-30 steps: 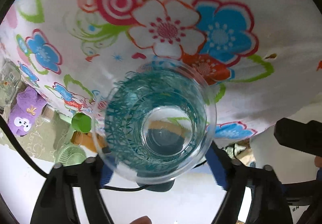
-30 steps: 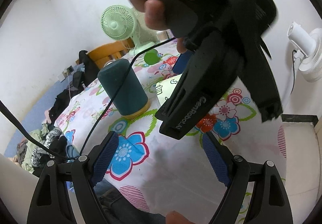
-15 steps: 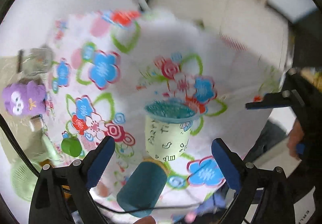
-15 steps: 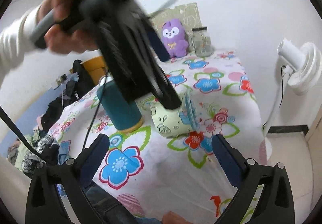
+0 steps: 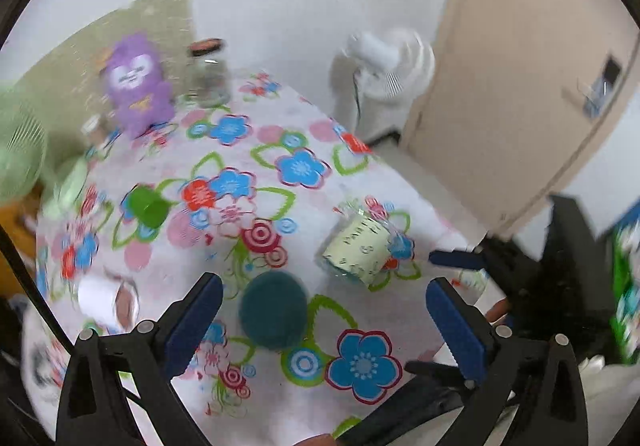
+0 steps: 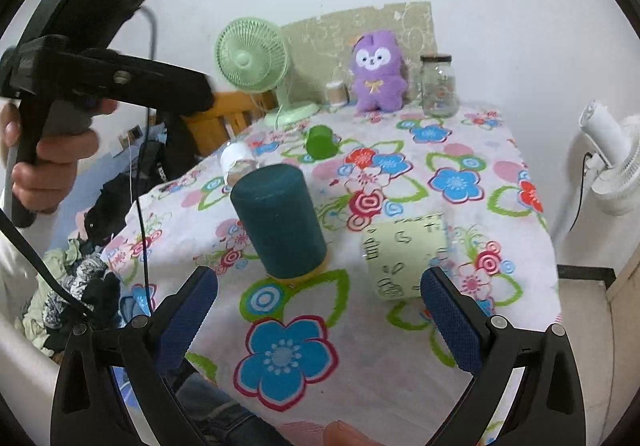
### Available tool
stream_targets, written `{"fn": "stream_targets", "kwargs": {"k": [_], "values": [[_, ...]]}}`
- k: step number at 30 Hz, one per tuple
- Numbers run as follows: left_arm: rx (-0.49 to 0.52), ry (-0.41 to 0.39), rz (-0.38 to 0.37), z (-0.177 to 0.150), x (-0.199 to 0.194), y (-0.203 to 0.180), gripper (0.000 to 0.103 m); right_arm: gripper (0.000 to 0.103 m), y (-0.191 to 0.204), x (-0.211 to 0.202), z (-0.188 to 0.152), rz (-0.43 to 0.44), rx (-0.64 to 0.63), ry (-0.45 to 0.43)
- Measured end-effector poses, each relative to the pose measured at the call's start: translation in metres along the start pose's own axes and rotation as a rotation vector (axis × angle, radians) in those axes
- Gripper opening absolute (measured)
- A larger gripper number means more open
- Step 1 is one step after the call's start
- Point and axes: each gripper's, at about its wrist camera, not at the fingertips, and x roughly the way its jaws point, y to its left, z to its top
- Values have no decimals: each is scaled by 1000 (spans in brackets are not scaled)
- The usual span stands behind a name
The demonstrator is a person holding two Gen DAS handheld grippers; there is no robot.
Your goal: Flip cup upside down
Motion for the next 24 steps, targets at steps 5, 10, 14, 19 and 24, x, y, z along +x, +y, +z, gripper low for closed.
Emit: {"fn": "stream_targets", "kwargs": {"k": [5,10,14,19,24], "values": [[-85,-38,-8,-29,-1,28,103,102,-1,5,0,-27,12,22],[32,-59,-37,-26,16,4,103,102,-20,-1,-15,-49,102,46],[260,12,-56,-17,52,-36,103,102,-35,-16,-35,-100,147,47],[492,50,-23,-24,101,-76,103,102,-54,-38,-52,-151,197,31],[542,147,34,-22,146,-81,96,102,-62,-50,-59,-168,200,7]]}}
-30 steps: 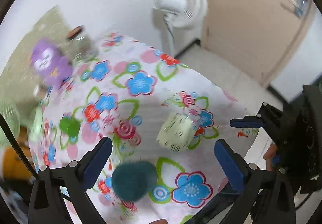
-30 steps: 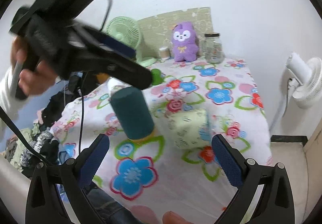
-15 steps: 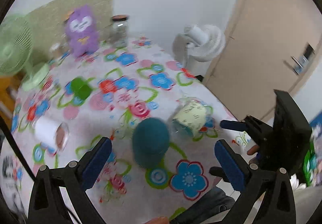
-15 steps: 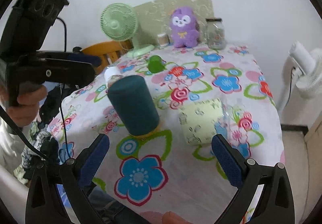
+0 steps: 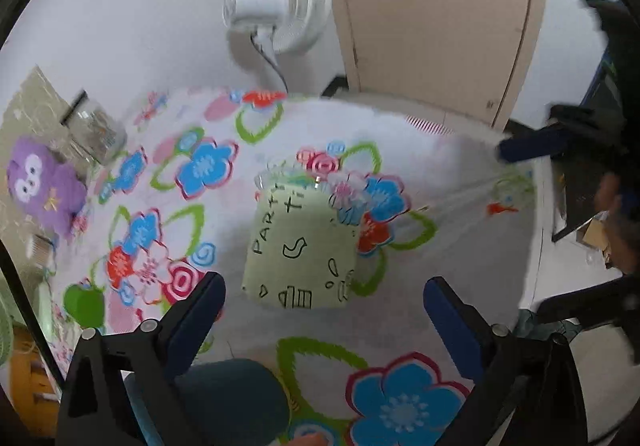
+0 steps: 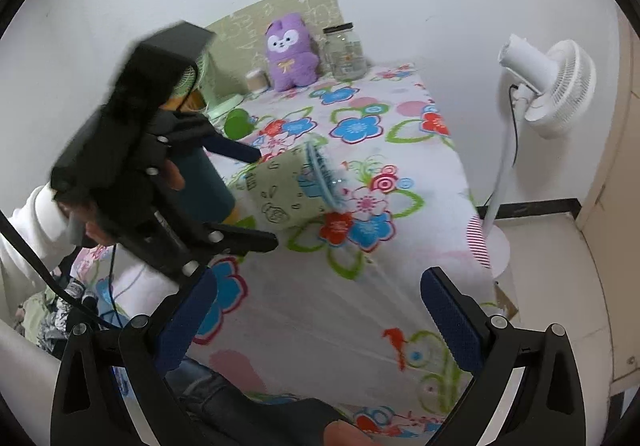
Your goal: Flip cup upside down
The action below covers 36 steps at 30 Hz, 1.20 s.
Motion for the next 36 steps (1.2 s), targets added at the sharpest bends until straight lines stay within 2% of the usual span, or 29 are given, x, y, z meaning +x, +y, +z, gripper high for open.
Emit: {"fn": "stream_targets", "kwargs": {"k": [4,5,10,15,17,20,23,26,31,33,36], "values": [[-36,57,-16,5,17,9,85,102,-2,2,-1,20,3,-6],[-44,76,-16,5,20,11,79,102,-2,3,-1,26,3,-9],[-29,129,-6,6,25,9,63,102,0,5,1,48,-6,-19],[-30,180,-17,8,22,7,58,102,4,7,4,77,-23,-24],[-31,223,-48,12,18,9,58,102,7,8,5,93,-40,-28],[14,291,-45,21,10,9,58,102,12,8,5,116,-67,-42],[42,426,-56,34,6,13,58,102,14,8,4,152,-85,-60],[11,610,-82,46,13,24,58,102,17,8,2,187,-99,-76],[28,864,-71,63,31,27,58,102,18,10,-1,230,-111,-95],[58,960,-72,68,38,19,58,102,17,10,-3,245,-113,-99],[152,1092,-34,75,53,1,59,102,18,10,-7,266,-125,-106]]}}
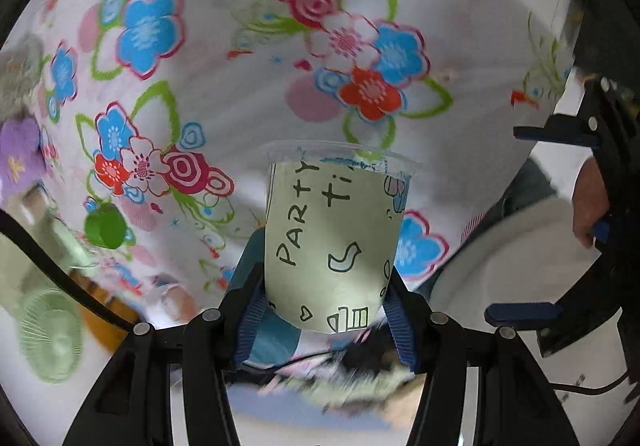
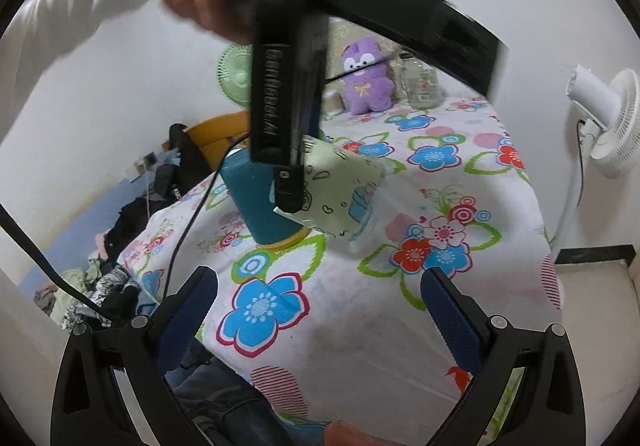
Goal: Flip cup upside down
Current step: 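Lower the cup rim-down onto the tablecloth and open the left tool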
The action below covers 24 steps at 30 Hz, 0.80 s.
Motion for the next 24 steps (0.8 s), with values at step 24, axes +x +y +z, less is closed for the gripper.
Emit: {"fn": "stream_targets", "kwargs": {"k": [24], "values": [[112,151,219,62,-2,-36,93,103,-4,-2,1,-57,10,-5]]}}
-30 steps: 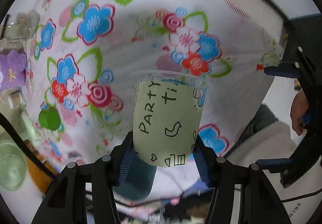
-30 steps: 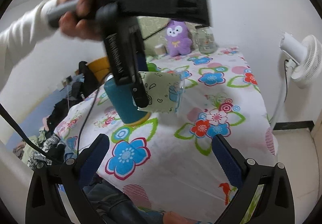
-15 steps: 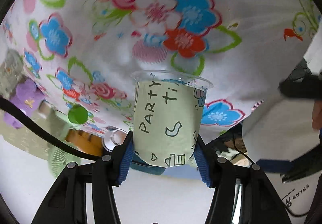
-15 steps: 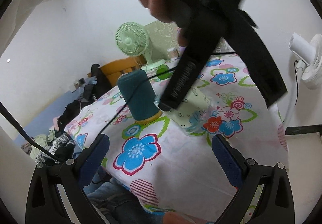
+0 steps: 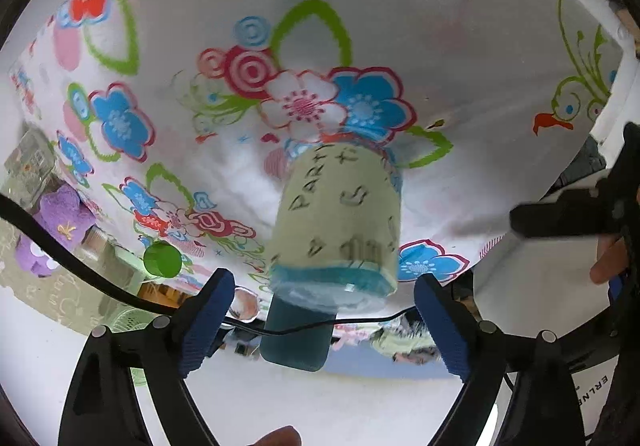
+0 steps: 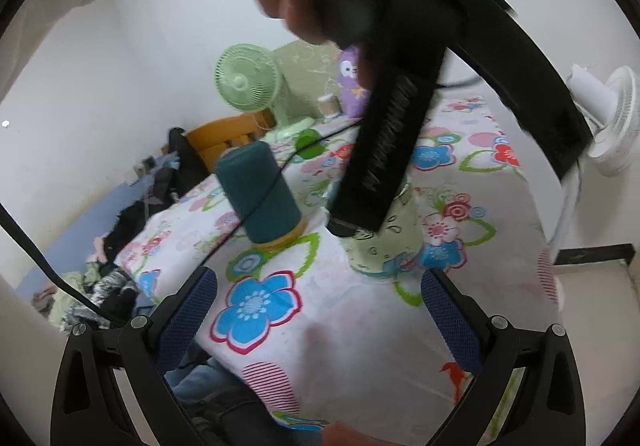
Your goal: Flip cup upside down
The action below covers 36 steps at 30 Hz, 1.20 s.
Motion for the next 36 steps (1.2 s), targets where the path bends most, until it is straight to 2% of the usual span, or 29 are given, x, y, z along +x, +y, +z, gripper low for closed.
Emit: {"fn": "stream_targets", "kwargs": {"k": [2,6,13,21,25,30,32,36], "values": [[-27,-60,-21,-11,-6,6,95,103,2,-1,5,-42,-4,4],[-80,-243,-82,-45,-25,16,100,103,5,-2,14,-114,-12,12],[-201,-531,-133,-115,-36,31,100,103,20,-5,31,-232,-17,36],[-383,-861,-107,-202,-30,20,100,103,40,-20,48,-297,1,27],[-519,-1040,-151,-248,-13,18,100,103,44,-26,56,-326,13,19],[-747,-1272,-236,-302,26,13,101,103,50,-23,61,-369,11,31],[-824,-1340,-266,-316,44,8,102,103,54,-21,62,-377,10,33],[-989,-1453,-278,-336,84,-11,103,103,58,-16,62,-386,16,47]]}}
